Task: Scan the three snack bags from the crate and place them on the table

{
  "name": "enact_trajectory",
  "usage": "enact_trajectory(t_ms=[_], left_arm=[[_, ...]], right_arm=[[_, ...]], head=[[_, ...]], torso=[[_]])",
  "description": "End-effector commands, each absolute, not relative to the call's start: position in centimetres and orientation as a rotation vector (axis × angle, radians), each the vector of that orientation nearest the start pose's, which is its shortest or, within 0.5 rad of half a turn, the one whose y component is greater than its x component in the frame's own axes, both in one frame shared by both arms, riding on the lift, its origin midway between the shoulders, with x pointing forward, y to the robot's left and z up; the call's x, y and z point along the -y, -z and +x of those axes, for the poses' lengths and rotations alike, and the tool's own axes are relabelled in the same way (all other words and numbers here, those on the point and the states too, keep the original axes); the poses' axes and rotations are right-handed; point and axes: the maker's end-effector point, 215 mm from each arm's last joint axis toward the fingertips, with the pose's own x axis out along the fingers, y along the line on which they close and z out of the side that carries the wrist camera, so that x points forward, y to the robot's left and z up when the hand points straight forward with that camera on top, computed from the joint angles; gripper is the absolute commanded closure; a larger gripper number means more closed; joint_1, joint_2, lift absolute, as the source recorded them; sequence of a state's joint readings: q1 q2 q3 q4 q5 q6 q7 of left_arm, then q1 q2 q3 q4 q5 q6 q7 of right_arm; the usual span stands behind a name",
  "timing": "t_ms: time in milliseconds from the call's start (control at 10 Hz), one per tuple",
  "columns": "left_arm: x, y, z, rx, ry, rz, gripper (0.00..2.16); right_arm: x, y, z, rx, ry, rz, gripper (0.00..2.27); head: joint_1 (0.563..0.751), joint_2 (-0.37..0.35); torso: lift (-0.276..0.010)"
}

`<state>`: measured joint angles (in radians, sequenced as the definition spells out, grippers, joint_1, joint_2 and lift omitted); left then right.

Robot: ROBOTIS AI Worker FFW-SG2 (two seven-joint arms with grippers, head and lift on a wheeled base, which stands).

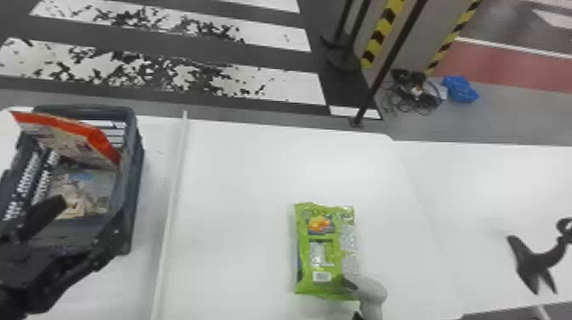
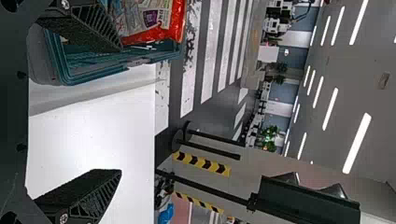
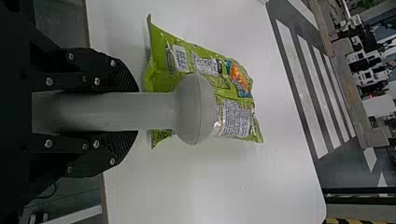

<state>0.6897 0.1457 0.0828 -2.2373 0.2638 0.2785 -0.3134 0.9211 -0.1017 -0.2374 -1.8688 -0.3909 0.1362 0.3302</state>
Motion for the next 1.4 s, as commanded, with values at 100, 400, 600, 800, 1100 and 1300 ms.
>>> enact_trajectory(t_ms=[100,400,600,800,1100,1300], left_arm=[[-19.3,37.8,37.3,-0.282,0.350,-0.141,0.08],[-19.4,37.9,37.2,-0.283,0.349,-0.140,0.08],[-19.3,37.7,36.9,-0.278,0.350,-0.141,0.08],[-18.9,37.9,36.5,-0.288,0.356,-0.143,0.08],[-19.2,38.3,35.4,-0.302,0.342,-0.116,0.08],[-19.3,37.9,35.3,-0.299,0.336,-0.108,0.08]], right_arm=[[30.8,57.1,20.7,-0.649,-0.069,0.274,2.19],[35.9,53.7,22.5,-0.564,-0.006,0.243,2.19],[40.3,49.1,28.0,-0.436,-0.012,0.217,2.19],[43.6,47.9,33.0,-0.446,0.013,0.195,2.19],[46.6,51.2,37.2,-0.554,0.010,0.199,2.18],[48.3,55.2,38.9,-0.654,0.009,0.200,2.18]], head=[[0.695,-0.226],[0.695,-0.260],[0.695,-0.322],[0.695,-0.350],[0.695,-0.350],[0.695,-0.350]], torso=[[-0.036],[-0.036],[-0.036],[-0.036],[-0.036],[-0.036]])
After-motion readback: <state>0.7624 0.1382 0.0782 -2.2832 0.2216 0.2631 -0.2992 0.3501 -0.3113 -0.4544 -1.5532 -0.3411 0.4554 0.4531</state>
